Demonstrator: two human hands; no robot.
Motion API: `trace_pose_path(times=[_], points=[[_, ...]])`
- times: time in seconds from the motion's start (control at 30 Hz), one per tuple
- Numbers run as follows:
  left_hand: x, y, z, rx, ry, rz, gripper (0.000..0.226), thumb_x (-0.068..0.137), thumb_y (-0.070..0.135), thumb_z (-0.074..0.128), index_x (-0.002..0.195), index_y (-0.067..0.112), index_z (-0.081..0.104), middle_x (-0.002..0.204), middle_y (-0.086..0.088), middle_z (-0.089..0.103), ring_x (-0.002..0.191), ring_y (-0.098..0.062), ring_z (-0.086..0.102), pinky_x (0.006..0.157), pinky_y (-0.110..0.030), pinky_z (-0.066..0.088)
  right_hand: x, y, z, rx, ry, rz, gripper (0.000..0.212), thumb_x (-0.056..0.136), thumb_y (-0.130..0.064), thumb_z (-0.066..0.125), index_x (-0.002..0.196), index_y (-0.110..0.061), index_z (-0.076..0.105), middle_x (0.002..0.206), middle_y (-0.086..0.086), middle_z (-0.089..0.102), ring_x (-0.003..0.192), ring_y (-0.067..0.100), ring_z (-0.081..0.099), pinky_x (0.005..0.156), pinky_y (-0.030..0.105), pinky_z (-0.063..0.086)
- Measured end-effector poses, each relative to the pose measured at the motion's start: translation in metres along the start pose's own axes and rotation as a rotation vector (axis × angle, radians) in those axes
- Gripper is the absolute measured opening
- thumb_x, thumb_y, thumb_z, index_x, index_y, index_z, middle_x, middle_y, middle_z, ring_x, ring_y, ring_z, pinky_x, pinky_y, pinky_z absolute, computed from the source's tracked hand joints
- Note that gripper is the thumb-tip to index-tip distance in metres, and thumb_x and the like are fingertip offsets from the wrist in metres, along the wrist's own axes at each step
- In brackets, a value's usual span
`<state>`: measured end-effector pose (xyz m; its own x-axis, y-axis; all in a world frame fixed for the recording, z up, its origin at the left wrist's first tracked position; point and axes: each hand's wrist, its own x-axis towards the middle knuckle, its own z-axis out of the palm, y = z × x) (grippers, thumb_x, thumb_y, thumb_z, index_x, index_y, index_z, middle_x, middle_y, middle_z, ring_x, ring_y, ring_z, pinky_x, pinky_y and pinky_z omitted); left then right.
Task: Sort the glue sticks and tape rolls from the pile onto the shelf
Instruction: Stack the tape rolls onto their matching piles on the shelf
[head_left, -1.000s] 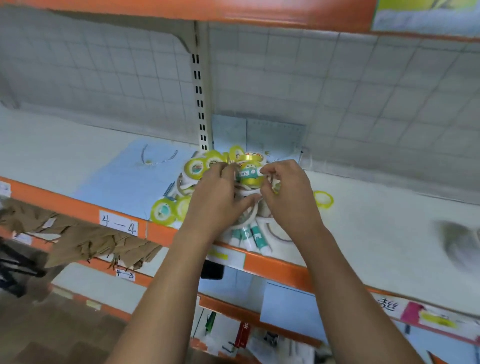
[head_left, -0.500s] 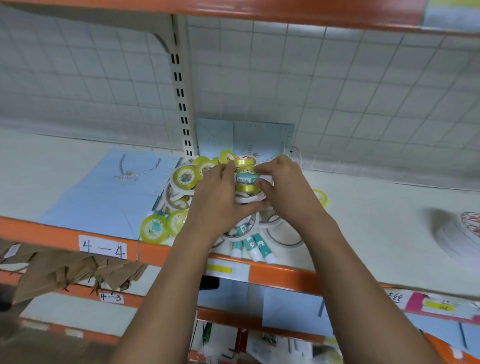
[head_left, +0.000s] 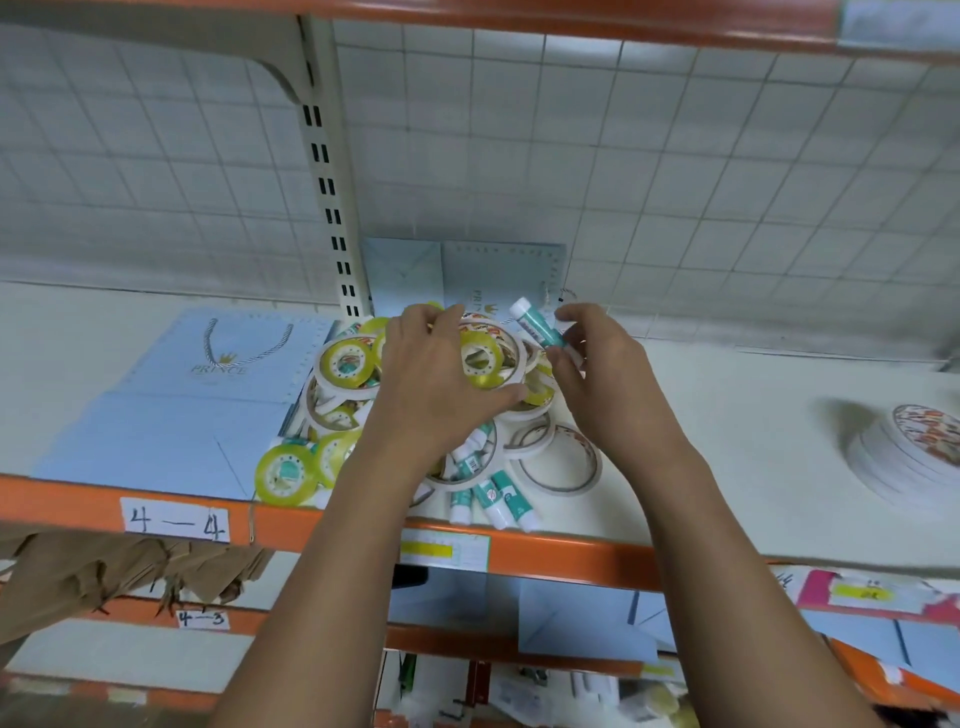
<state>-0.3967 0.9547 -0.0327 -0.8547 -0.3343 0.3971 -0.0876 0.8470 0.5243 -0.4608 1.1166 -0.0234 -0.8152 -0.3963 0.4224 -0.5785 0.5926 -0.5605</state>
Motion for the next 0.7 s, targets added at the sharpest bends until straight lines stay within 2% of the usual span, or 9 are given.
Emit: trace_pose_path(times=[0.07,0.13,0.3,0.4,0.53,0.7], points=[[-0.001,0.006,-0.002,-0.013,0.003,0.019,0.101,0.061,0.065,0.075,0.142,0.016,0.041,0.128,-0.004,0.038,0.127,-0.021,0.027,0.107,-0.033,0.028,-0.004,0.006,-0.003,-0.047,0.003,0.002,0.040,0.093,-0.008,0.054,0.133,-0.015,0.052,0.113,0.010,0.055,0.096,0.023,0.055,0.076,0.018,0.035],[-0.002,0.014,0.001,-0.013,-0.007,0.054,0.096,0.061,0.065,0.076,0.139,0.018,0.046,0.122,-0.002,0.036,0.122,-0.021,0.029,0.106,-0.033,0.030,-0.011,0.012,-0.007,-0.078,0.025,0.022,0.040,0.090,-0.007,0.056,0.129,-0.015,0.057,0.113,0.009,0.053,0.093,0.024,0.057,0.076,0.018,0.036],[-0.011,0.034,0.026,-0.057,-0.079,0.129,0.084,0.059,0.064,0.077,0.127,0.019,0.055,0.111,0.004,0.030,0.114,-0.015,0.028,0.095,-0.024,0.027,-0.038,0.035,-0.027,-0.118,0.074,0.080,0.037,0.082,-0.002,0.059,0.117,-0.011,0.063,0.108,0.006,0.062,0.093,0.025,0.057,0.085,0.031,0.046],[-0.013,0.055,0.047,-0.076,-0.120,0.163,0.087,0.057,0.067,0.074,0.127,0.018,0.056,0.109,0.004,0.031,0.115,-0.016,0.030,0.097,-0.023,0.026,-0.058,0.054,-0.045,-0.155,0.114,0.124,0.040,0.081,-0.002,0.059,0.119,-0.013,0.062,0.105,0.006,0.065,0.092,0.026,0.058,0.085,0.038,0.048],[-0.014,0.091,0.071,-0.120,-0.164,0.185,0.091,0.053,0.078,0.063,0.126,0.023,0.058,0.111,0.004,0.036,0.115,-0.017,0.037,0.099,-0.029,0.037,-0.080,0.088,-0.079,-0.208,0.197,0.220,0.040,0.080,-0.003,0.059,0.118,-0.015,0.061,0.102,0.007,0.065,0.090,0.029,0.057,0.084,0.044,0.049],[-0.014,0.145,0.105,-0.170,-0.202,0.254,0.088,0.054,0.078,0.065,0.124,0.025,0.060,0.111,0.006,0.038,0.114,-0.014,0.036,0.098,-0.027,0.037,-0.097,0.136,-0.126,-0.237,0.262,0.280,0.037,0.078,-0.003,0.060,0.114,-0.013,0.065,0.105,0.008,0.065,0.096,0.029,0.058,0.086,0.044,0.050]])
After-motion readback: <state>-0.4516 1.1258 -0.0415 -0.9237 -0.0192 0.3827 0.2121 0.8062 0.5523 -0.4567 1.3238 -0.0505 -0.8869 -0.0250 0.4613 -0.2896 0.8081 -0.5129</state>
